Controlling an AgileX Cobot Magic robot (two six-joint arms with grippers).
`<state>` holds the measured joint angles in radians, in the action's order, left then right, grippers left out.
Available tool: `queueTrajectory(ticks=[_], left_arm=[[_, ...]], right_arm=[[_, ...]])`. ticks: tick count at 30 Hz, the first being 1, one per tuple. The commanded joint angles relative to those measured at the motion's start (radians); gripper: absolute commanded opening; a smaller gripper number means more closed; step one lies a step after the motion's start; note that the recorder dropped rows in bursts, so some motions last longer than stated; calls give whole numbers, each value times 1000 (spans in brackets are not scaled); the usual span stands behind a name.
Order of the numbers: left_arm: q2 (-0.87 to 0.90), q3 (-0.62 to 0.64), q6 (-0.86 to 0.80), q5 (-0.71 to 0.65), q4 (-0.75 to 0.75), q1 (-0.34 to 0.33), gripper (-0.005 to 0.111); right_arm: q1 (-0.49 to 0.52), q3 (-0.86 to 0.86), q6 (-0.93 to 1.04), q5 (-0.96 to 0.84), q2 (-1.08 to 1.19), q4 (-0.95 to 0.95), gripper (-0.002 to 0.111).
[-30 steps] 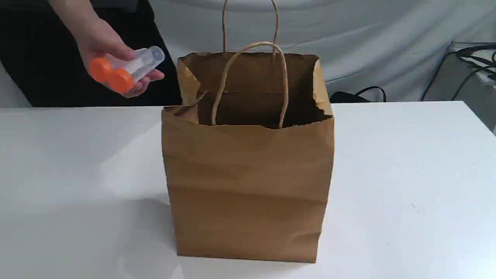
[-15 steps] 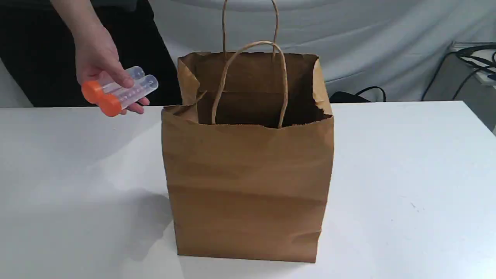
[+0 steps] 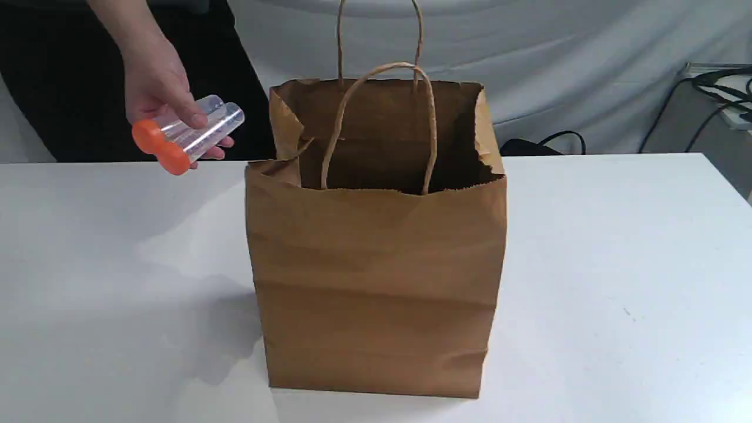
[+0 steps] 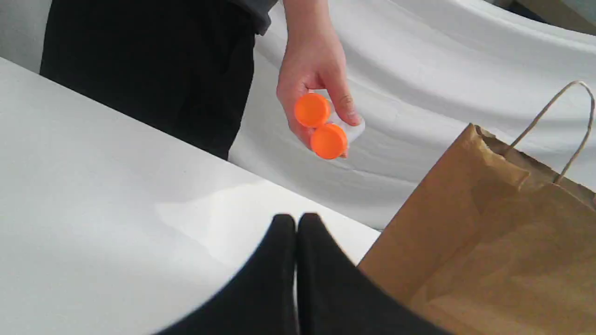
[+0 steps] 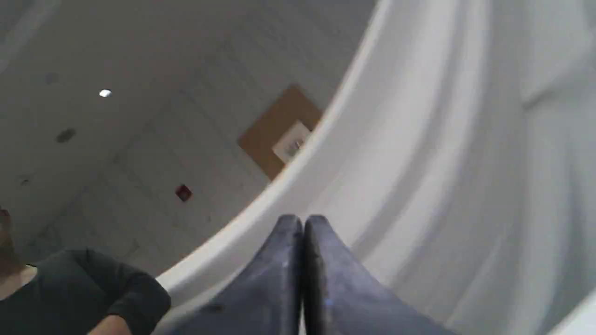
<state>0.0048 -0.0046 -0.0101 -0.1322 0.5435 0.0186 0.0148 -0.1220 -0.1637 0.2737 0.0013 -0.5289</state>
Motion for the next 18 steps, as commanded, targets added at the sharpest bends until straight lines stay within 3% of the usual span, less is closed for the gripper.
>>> queueTrajectory(ticks=[1, 4, 9, 15, 18], left_arm=[[-5, 5, 10, 1, -3, -3, 0], [-5, 5, 10, 1, -3, -3, 0], [-5, 5, 1, 1, -4, -3, 0], [-5, 5, 1, 1, -4, -3, 0], [-5, 5, 3, 1, -4, -3, 0]], right_arm=[[5, -139, 6, -15, 31, 280, 0], [5, -256, 6, -23, 127, 436, 0], [5, -463, 6, -71, 345, 482, 0], [5, -782, 15, -422, 664, 645, 0], [5, -943, 140, -588, 820, 585, 0]])
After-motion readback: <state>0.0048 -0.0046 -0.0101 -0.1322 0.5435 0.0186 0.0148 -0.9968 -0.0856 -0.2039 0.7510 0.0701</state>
